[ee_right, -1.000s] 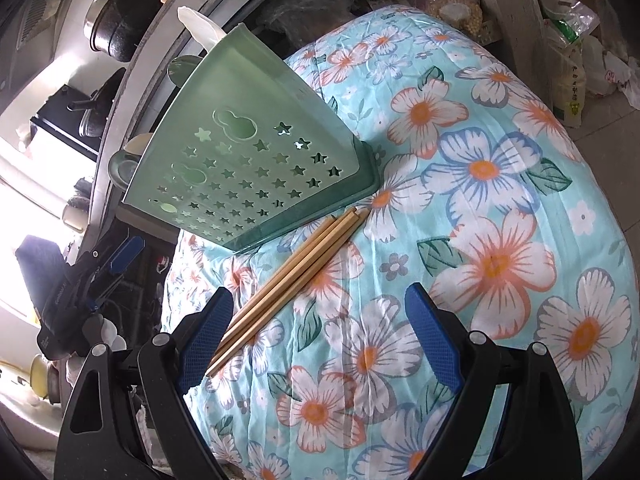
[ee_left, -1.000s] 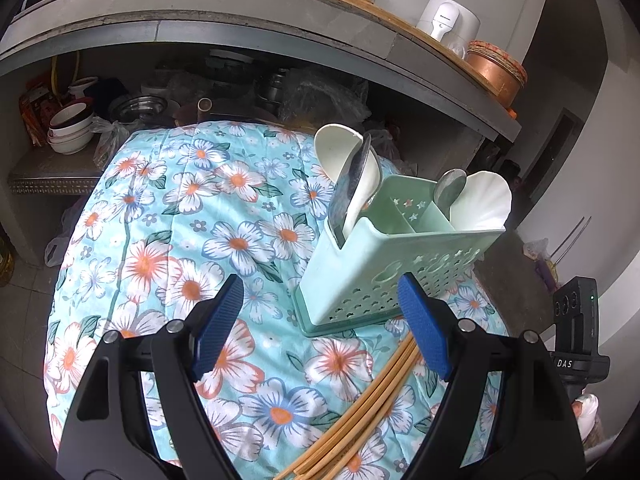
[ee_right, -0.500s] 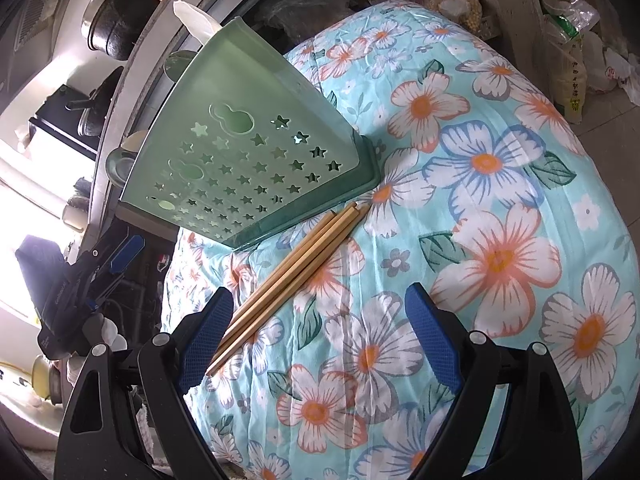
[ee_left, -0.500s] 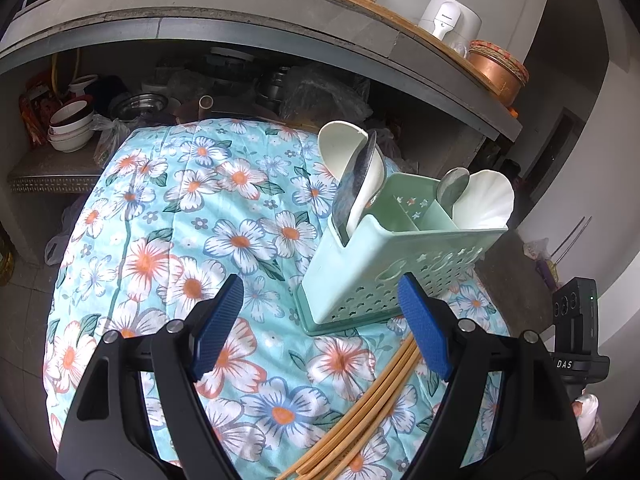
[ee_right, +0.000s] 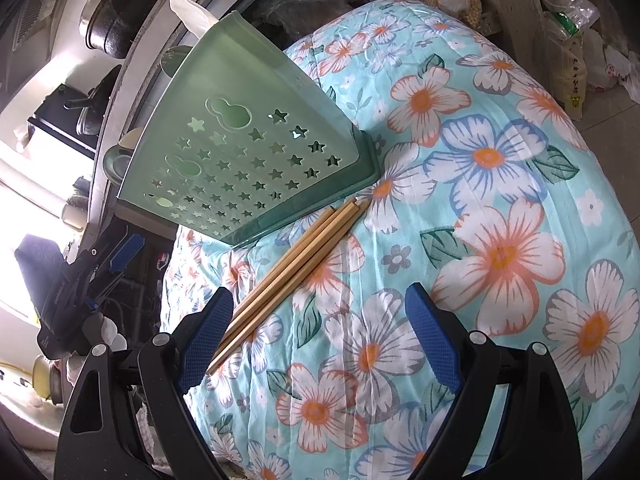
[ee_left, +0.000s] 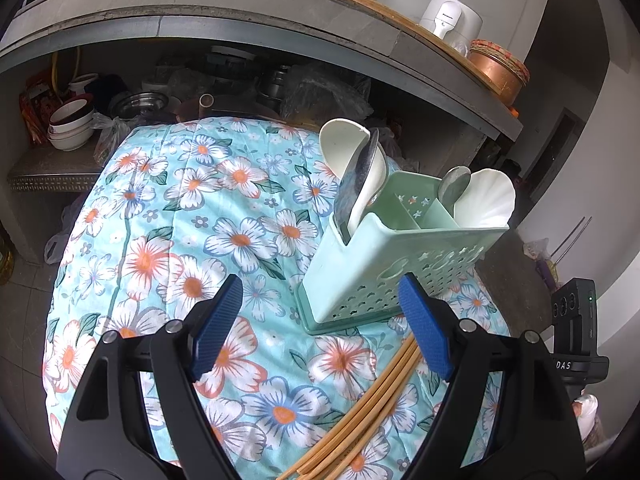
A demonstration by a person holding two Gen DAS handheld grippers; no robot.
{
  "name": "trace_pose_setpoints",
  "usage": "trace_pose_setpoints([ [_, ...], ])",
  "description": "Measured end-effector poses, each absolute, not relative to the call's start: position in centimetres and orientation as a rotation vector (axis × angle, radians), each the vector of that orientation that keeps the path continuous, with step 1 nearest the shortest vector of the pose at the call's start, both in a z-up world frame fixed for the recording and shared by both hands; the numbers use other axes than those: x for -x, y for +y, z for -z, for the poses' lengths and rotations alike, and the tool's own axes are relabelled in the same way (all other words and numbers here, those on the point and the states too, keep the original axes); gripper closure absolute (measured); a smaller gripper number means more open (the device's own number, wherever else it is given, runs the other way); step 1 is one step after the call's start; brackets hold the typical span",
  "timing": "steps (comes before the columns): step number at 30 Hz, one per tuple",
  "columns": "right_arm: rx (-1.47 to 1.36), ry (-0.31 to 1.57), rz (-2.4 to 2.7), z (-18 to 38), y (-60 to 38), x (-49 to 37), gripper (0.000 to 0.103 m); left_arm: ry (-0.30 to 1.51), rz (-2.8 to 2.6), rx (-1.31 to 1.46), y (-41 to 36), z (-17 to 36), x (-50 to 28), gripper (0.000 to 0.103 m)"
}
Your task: Organize utensils
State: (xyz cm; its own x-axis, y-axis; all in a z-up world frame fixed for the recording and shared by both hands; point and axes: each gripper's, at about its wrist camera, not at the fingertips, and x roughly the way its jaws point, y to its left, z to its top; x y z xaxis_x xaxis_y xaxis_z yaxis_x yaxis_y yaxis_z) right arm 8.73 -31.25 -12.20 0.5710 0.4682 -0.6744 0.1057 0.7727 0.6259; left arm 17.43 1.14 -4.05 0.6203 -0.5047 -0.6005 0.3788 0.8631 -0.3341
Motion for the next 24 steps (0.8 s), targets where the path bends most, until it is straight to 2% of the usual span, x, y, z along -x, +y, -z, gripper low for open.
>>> trace_pose_setpoints([
  [21,-0.729,0.953,-0.236,12.9,-31.6,-8.4,0.018,0.74,0.511,0.177,1.1,4.1,-17.3,0.023],
  [24,-0.771,0.954,-0.25,13.4,-31.9,-8.3,0.024,0.745,0.509,0.179,1.1,4.2,-17.3,0.023],
])
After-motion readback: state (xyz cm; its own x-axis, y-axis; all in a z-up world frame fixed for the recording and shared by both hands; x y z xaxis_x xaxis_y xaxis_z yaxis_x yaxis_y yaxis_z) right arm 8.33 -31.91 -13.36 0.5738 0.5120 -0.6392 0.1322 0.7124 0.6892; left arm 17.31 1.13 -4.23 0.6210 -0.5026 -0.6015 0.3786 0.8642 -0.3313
